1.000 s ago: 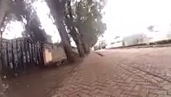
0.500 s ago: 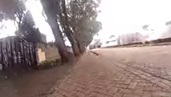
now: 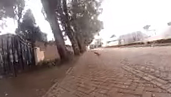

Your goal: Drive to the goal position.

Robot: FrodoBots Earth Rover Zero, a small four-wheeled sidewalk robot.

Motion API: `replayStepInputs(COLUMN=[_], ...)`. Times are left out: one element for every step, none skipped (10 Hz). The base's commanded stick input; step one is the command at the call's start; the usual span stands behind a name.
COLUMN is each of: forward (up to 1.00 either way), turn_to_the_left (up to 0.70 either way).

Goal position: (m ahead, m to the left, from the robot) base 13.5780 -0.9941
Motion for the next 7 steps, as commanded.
replayStepInputs(forward=[0.70, 0.70, 0.70, 0.70, 0.70, 0.70, 0.70], turn_to_the_left=[0.00, 0.02, 0.04, -0.05, -0.23, -0.29, -0.12])
